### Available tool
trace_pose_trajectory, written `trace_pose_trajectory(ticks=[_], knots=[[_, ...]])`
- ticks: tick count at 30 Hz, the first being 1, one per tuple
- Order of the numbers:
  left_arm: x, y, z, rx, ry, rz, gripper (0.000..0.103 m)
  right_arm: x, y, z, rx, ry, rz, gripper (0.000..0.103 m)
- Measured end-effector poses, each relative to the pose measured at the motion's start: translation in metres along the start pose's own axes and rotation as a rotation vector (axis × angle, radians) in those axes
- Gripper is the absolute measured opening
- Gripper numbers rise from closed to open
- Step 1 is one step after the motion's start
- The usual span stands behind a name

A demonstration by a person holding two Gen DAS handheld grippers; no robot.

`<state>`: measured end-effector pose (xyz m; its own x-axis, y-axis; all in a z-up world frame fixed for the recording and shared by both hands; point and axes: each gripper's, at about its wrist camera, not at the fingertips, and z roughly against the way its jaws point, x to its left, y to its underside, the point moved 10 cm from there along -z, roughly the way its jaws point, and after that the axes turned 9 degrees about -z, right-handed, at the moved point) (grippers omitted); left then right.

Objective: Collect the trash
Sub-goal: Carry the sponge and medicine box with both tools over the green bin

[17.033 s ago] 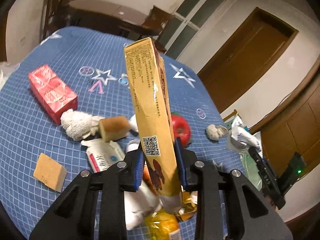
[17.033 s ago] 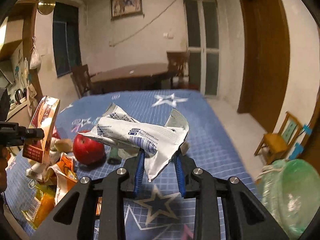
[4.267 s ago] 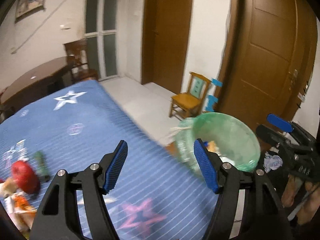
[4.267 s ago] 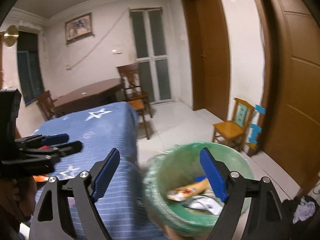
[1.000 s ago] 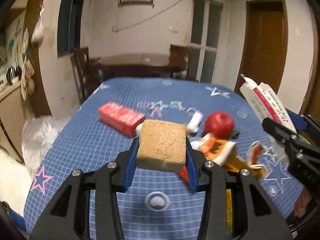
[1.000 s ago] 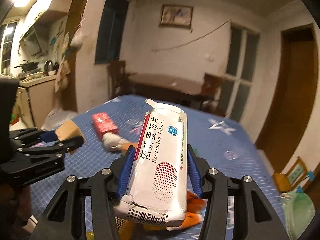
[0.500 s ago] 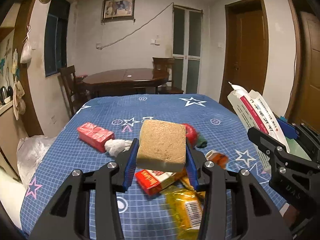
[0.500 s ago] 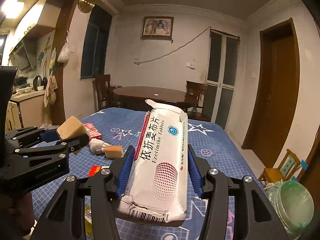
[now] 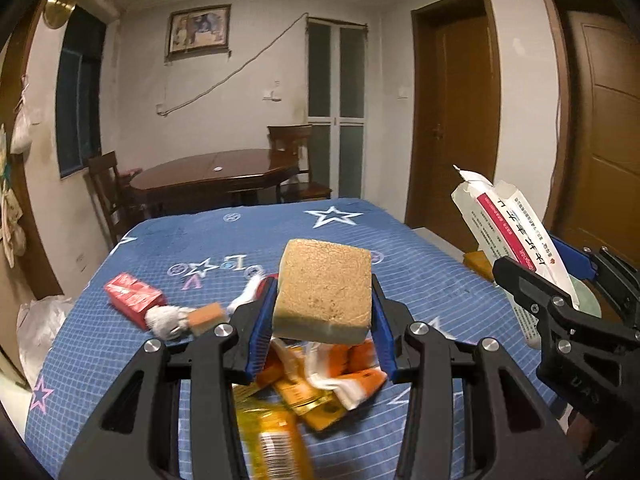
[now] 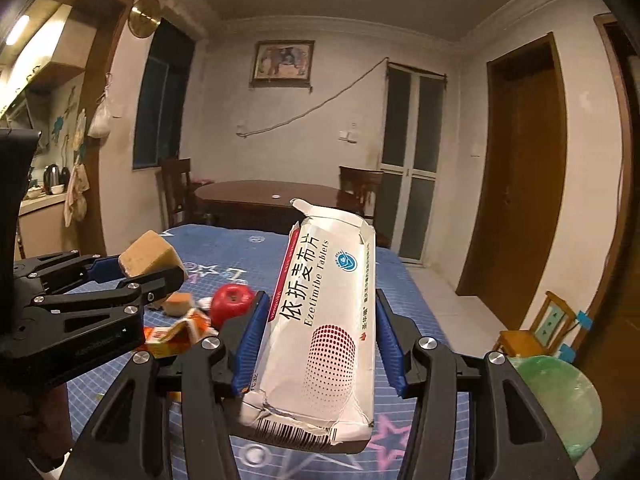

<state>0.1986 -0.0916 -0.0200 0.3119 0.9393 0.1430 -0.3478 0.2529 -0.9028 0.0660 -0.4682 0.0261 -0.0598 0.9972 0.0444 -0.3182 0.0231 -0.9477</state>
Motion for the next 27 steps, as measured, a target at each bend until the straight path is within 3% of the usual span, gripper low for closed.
trace_pose_trajectory(ticks=[14,27], knots=[[-0.086,-0.029,-0.024,-0.017,0.112,-0.048,0.042,-0.138,-0.02,0.03,-0.02,0.137,-0.043,0.053],[-0.189,-0.053,-0.069,0.005,0.279,-0.11,0.042,-0.301,-0.018,0.047,0.039,0.304,-0.095,0.053]])
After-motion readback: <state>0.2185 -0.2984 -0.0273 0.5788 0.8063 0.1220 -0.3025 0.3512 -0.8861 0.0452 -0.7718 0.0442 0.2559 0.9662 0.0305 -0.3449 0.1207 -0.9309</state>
